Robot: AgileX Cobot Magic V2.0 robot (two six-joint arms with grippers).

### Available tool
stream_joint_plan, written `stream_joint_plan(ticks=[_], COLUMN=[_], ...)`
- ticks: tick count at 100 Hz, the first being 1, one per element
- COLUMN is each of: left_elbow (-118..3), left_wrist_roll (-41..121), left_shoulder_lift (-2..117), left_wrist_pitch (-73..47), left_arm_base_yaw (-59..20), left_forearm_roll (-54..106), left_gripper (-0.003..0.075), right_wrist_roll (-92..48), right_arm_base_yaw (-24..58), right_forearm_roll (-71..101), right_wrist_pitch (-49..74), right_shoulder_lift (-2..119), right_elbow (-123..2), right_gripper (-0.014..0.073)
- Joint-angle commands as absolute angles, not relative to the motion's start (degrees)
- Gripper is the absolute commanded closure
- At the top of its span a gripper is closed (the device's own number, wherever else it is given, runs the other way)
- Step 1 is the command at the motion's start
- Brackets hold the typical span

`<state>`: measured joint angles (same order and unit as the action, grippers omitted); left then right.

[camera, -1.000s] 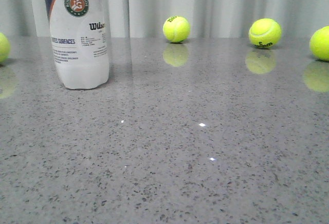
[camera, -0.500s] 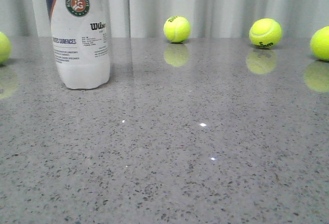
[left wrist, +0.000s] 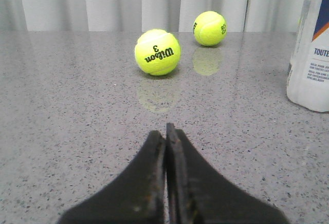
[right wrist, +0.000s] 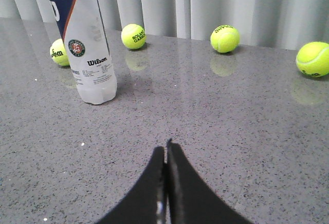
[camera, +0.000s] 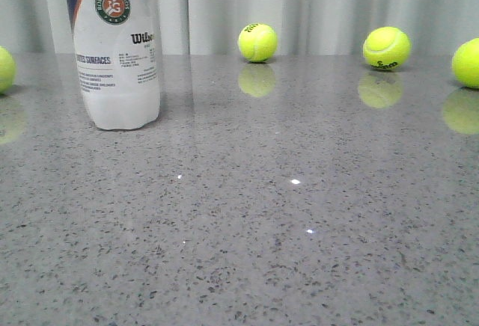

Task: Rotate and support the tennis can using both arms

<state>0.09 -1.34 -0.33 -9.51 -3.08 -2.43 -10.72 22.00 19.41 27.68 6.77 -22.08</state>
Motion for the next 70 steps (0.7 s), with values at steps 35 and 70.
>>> stream_joint_plan(ticks=[35,70], left_elbow=[2.6,2.6], left_wrist_roll=[-2.0,-2.0], left_shoulder_lift=[-2.3,-2.3], left_wrist_pitch=[-5.1,-5.2], left_arm_base_yaw=[-3.3,-3.3], left_forearm_roll=[-2.4,-2.4], left_gripper=[0.0739,0.0739], right_wrist_roll=[0.0,8.6], right_arm_base_yaw=[7.4,-3.9], right_forearm_roll=[1.6,-8.6], right_wrist_pitch=[-1.4,-4.4], right_shoulder_lift=[7.4,-1.6], right_elbow=[-8.5,1.7], right_gripper=[0.0654,0.0654])
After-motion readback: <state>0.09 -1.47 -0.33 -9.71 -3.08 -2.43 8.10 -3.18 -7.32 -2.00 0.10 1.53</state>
